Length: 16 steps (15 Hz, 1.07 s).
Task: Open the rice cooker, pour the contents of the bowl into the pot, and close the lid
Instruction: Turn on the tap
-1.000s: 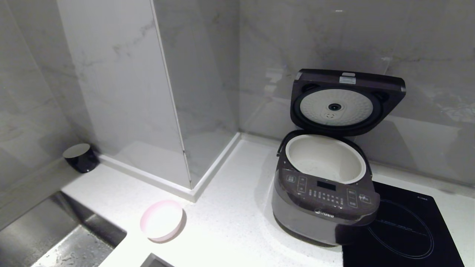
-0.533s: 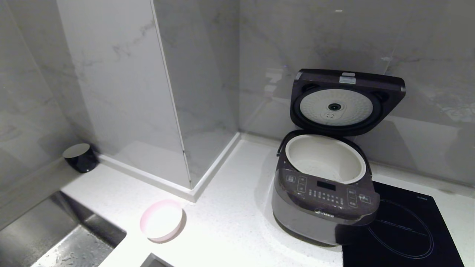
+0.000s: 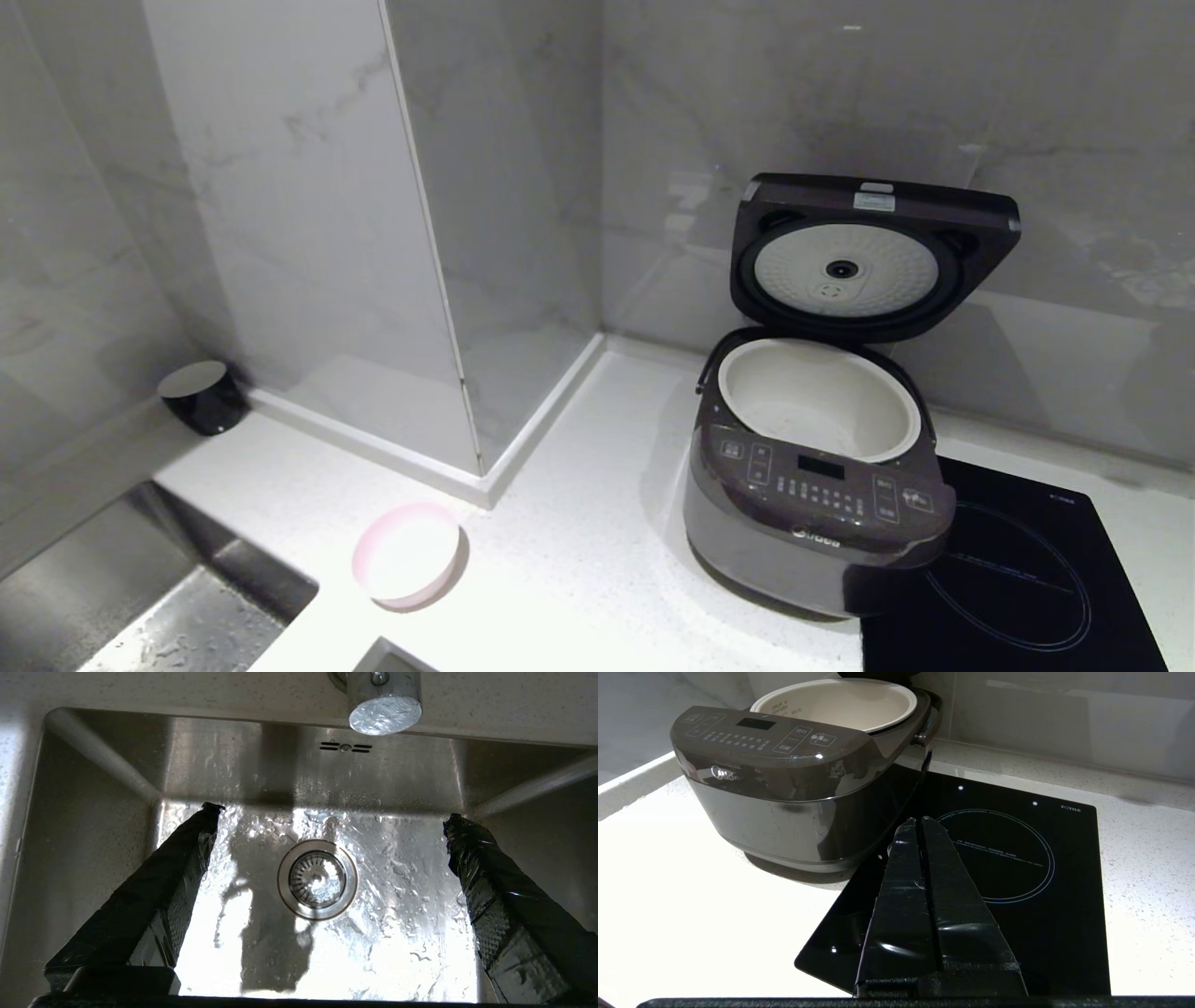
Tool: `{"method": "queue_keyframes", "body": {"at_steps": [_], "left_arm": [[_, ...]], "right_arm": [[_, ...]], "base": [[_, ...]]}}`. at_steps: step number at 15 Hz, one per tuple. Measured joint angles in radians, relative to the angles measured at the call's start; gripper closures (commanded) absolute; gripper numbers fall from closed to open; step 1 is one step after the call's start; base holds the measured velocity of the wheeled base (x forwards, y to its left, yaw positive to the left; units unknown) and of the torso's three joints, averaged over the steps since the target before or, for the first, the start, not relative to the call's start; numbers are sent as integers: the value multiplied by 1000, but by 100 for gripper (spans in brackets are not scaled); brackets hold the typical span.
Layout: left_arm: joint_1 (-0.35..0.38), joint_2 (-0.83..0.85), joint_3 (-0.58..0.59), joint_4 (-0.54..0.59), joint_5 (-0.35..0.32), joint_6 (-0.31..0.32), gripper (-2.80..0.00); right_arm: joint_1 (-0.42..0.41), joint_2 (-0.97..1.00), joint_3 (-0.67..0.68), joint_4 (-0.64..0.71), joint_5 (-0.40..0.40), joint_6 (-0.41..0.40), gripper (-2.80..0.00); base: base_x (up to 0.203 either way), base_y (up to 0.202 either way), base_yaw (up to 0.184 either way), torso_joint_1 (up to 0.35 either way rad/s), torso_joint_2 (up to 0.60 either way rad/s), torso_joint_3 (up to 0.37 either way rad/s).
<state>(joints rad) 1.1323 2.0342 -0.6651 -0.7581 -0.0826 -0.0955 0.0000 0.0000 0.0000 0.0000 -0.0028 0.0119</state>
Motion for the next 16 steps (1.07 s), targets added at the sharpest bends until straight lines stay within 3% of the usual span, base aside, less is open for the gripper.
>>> {"method": "queue_keyframes", "body": {"at_steps": [12, 16], "left_arm": [[-11, 111, -116, -10, 7, 8, -280], [-24, 150, -148, -15, -1, 49, -280]], "right_arm": [[0, 0, 0, 0, 0, 0, 0], [0, 0, 0, 0, 0, 0, 0]], "base": [[0, 0, 0, 0, 0, 0], [0, 0, 0, 0, 0, 0]]}}
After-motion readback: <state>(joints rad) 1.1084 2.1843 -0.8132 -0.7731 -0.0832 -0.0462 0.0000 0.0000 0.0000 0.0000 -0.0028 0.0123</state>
